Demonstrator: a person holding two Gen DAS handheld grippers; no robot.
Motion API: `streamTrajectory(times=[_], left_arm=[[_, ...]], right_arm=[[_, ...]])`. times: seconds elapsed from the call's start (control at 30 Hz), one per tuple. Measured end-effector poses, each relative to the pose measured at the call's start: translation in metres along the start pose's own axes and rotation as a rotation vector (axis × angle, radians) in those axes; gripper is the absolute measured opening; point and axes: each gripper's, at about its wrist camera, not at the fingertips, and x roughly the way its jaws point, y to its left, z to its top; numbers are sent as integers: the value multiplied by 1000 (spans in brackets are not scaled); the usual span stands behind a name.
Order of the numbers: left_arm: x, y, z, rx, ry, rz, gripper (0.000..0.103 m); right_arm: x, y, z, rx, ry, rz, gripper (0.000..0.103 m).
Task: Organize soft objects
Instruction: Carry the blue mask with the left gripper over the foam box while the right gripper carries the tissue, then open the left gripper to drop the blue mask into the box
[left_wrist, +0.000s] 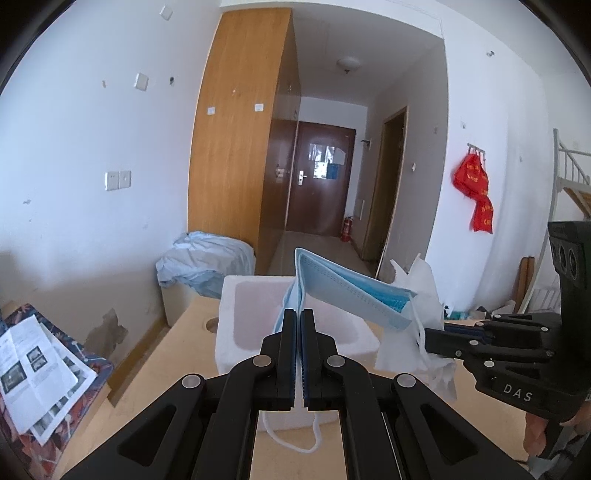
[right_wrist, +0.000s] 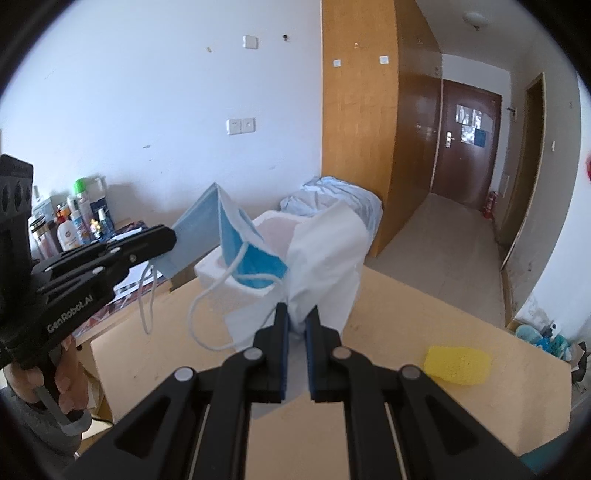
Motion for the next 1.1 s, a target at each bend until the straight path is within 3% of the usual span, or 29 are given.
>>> streamTrajectory(times=[0.33, 0.77, 1.1], left_arm=[[52, 1, 13, 2, 102, 4, 2], [130, 4, 12, 4, 228, 82, 2], [138, 6, -1, 19, 251, 77, 2]], right_arm=[[5, -17, -6, 44, 12, -22, 11], [7, -17, -2, 54, 18, -35, 11], [9, -19, 0, 55, 22, -34, 11]])
